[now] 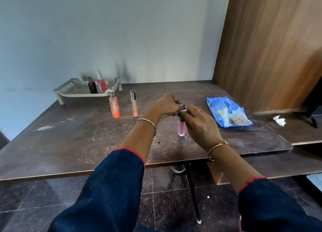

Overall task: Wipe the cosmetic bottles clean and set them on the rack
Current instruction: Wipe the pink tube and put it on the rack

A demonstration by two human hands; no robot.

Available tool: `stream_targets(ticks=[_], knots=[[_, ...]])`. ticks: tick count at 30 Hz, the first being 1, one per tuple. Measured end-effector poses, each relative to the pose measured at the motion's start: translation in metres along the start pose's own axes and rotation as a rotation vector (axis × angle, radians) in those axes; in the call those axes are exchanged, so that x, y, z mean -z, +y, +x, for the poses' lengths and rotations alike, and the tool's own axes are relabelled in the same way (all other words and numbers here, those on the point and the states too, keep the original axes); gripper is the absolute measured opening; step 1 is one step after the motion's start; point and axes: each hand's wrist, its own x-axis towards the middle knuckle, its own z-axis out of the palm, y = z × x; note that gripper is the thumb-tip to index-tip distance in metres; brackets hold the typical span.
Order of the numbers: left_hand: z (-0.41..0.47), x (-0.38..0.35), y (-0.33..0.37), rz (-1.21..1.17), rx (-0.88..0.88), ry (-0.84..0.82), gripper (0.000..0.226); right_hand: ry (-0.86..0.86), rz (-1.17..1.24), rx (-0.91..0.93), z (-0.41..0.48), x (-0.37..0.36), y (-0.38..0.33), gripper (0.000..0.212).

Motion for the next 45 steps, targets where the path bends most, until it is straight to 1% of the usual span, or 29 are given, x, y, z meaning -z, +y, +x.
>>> stream_targets(ticks=[1,5,8,10,13,16,18,21,22,23,25,26,27,29,30,32,35,37,41,45], knots=[[0.001,0.000,-0.001,0.002,0.003,-0.003,0.009,-0.046,-0.022,-0.007,-0.001,-0.001,-0.003,0.028],[0.002,-0.002,-0.002,-0.013,0.005,0.001,0.013,-0.198,-0.080,-0.060,-0.010,-0.002,-0.016,0.016],[0.001,-0.003,-0.002,-0.033,-0.001,0.010,0.014,-0.283,-0.066,-0.128,-0.015,-0.006,-0.020,0.018],[0.001,-0.004,-0.004,-0.039,0.002,0.020,0.015,-0.328,-0.032,-0.163,-0.020,-0.012,-0.021,0.013],[0.001,-0.005,-0.006,-0.058,0.000,0.021,0.009,-0.329,0.004,-0.220,-0.025,-0.020,-0.023,0.007],[0.001,-0.006,-0.010,-0.068,-0.001,0.036,0.008,-0.302,0.140,-0.416,-0.026,-0.018,-0.024,0.014],[0.000,-0.006,-0.012,-0.072,-0.010,0.043,0.010,-0.302,0.205,-0.538,-0.029,-0.014,-0.020,0.015],[-0.003,-0.007,-0.015,-0.116,-0.023,0.045,0.012,-0.286,0.265,-0.656,-0.040,-0.009,-0.004,0.014],[-0.005,-0.007,-0.015,-0.123,-0.027,0.039,0.014,-0.280,0.308,-0.701,-0.043,-0.006,0.001,0.015],[-0.007,-0.007,-0.015,-0.127,-0.028,0.027,0.015,-0.264,0.402,-0.770,-0.046,-0.004,0.005,0.016],[-0.011,-0.008,-0.017,-0.139,-0.035,-0.005,0.013,-0.183,0.735,-0.960,-0.048,0.003,0.006,0.017],[-0.012,-0.008,-0.019,-0.142,-0.038,-0.020,0.012,-0.123,0.908,-1.053,-0.049,0.006,0.007,0.011],[-0.013,-0.009,-0.021,-0.133,-0.039,-0.026,0.015,-0.058,1.053,-1.121,-0.049,0.009,0.007,0.005],[-0.013,-0.010,-0.025,-0.063,-0.032,0.000,0.029,0.029,1.217,-1.195,-0.048,0.012,0.007,0.012],[-0.012,-0.011,-0.028,-0.035,-0.023,0.022,0.034,0.060,1.266,-1.210,-0.047,0.012,0.007,0.011],[-0.012,-0.011,-0.031,-0.031,-0.016,0.035,0.036,0.121,1.351,-1.216,-0.041,0.012,0.004,0.007],[-0.012,-0.013,-0.032,-0.016,-0.047,0.055,0.034,0.222,1.424,-1.184,-0.027,0.009,0.001,0.010],[-0.013,-0.014,-0.030,-0.020,-0.056,0.081,0.028,0.272,1.442,-1.137,-0.016,0.005,-0.001,0.012],[-0.016,-0.011,-0.023,-0.150,-0.020,0.107,0.021,0.278,1.300,-1.045,0.004,-0.005,-0.013,0.011],[-0.016,-0.010,-0.019,-0.240,0.032,0.128,0.032,0.329,1.150,-0.993,0.010,-0.016,-0.017,0.015]])
